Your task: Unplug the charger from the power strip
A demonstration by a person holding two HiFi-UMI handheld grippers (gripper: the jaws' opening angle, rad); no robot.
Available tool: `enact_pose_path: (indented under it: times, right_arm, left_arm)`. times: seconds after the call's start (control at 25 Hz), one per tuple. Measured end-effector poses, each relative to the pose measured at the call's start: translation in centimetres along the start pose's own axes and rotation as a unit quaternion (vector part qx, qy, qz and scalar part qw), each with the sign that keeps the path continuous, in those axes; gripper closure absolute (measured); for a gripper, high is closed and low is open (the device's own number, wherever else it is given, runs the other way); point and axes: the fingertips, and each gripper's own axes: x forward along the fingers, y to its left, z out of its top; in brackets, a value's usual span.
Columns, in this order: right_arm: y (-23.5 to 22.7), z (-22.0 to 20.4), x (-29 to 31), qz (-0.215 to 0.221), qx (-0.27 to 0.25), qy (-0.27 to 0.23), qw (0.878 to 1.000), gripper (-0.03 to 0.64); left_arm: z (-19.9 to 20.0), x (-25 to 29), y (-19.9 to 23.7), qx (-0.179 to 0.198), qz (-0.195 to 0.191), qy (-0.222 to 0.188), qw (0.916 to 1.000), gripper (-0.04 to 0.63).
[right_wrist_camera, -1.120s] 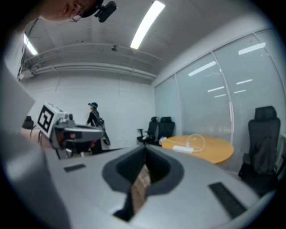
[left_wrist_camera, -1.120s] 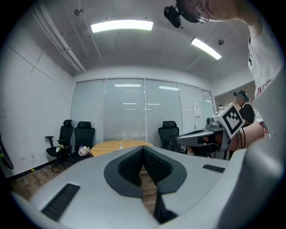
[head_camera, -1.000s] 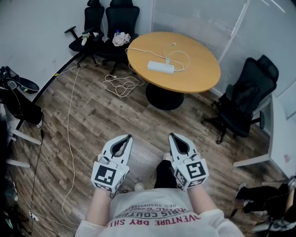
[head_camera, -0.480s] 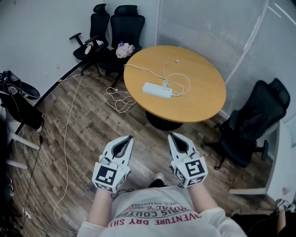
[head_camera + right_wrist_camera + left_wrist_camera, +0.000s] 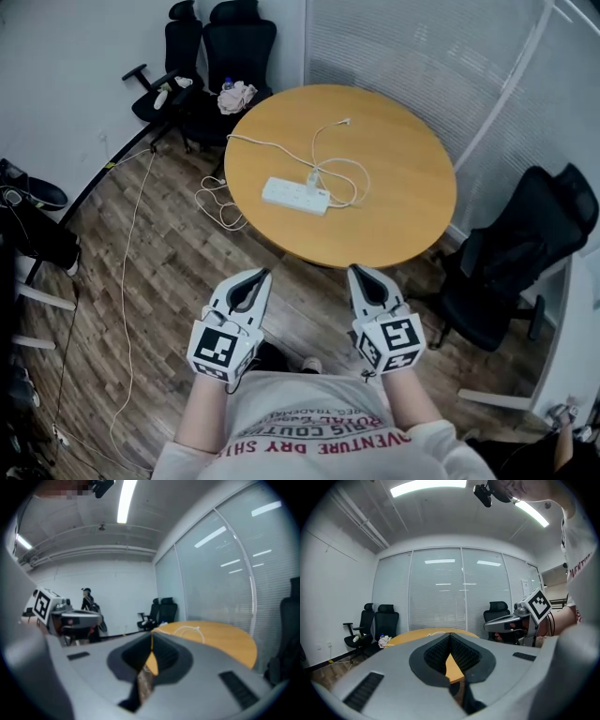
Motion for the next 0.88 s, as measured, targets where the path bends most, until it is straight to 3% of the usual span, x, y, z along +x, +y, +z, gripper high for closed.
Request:
enact_pose_path:
  times: [0.16, 0.4, 0.68, 0.88]
  right_arm:
    - [-2.4, -0.3, 3.6, -0.023, 0.012, 0.013, 1.000, 0.588]
    - [-6.0, 0.8, 10.8, -0.077, 0.019, 0.016, 0.997, 0.588]
    - [-8.6, 2.3, 19.0, -0.144, 0.045, 0.025, 0.988, 0.588]
    - [-9.8, 0.1, 23.7, -0.185, 0.067, 0.059, 0.979, 0.588]
  left_arm:
    - [-0.5, 4.1, 2.9, 0.004, -0.018, 0.005, 0.9998, 0.561]
    - [0.4, 12.3, 8.4, 0.026, -0.078, -0.004, 0.9966, 0.561]
    - [1.2, 20.1, 16.1, 0.033, -0.151, 0.003, 0.9880, 0.561]
    - [-1.8, 24.4, 19.5, 0.032, -0.205, 0.030, 0.9777, 0.561]
